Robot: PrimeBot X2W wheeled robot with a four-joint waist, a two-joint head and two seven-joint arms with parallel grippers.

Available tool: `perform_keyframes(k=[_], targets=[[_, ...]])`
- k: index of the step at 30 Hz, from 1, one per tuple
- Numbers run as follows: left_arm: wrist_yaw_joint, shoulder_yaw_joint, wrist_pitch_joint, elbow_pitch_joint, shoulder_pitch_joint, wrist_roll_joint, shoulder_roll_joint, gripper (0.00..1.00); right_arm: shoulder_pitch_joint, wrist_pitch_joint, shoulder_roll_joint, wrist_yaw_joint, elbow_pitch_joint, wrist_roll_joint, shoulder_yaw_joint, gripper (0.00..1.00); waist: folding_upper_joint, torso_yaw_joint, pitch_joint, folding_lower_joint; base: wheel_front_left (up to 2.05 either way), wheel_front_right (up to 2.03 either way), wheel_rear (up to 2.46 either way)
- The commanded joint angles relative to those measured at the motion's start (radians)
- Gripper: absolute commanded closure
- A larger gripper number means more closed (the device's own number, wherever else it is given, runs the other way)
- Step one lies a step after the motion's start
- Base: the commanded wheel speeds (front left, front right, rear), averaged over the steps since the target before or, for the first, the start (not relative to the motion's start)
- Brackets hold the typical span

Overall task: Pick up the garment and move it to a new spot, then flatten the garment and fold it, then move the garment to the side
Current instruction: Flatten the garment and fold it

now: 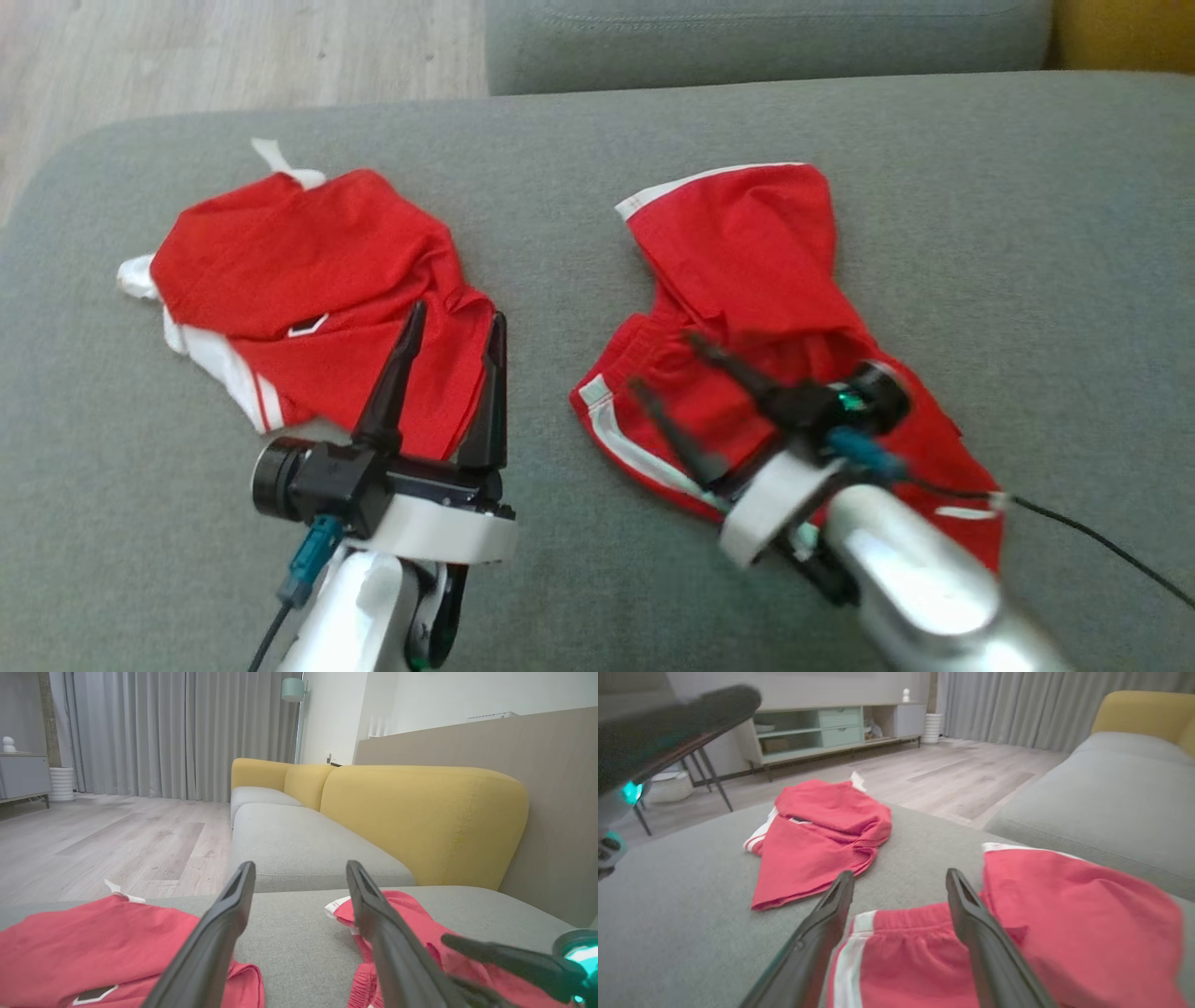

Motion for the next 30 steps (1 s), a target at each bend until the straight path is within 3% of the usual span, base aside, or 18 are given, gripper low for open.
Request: perform_keyframes(k=[1,5,9,18,30], targets=[[0.003,0.038,-0.008,-0.032,-0.018,0.009,0.000,0.00,0.029,-0.012,-0.008,-0.001,-0.064,0.002,-0.045,0.00,0.0000,-0.013,-0.011,0.0001,0.00,0.00,0.00],[0.002,0.045,-0.008,-0.037,-0.007,0.013,0.000,0.00,0.120,-0.013,-0.021,-0.001,-0.174,-0.084,-0.278,0.00,0.0000,-0.035,-0.023,0.0001,0.00,0.00,0.00],[0.001,0.041,-0.008,-0.041,-0.011,0.012,0.000,0.00,0.179,-0.013,0.010,-0.001,-0.204,-0.183,-0.395,0.00,0.0000,-0.036,-0.015,0.0001,0.00,0.00,0.00],[-0.002,0.023,-0.008,-0.042,-0.027,0.007,0.000,0.00,0.156,0.006,0.057,-0.001,-0.169,-0.274,-0.423,0.00,0.0000,-0.008,0.028,0.0001,0.00,0.00,0.00],[0.000,0.003,-0.008,-0.041,-0.058,-0.003,0.000,0.00,0.057,0.016,0.076,-0.001,-0.025,-0.346,-0.456,0.00,0.0000,0.053,0.089,0.0001,0.00,0.00,0.00]])
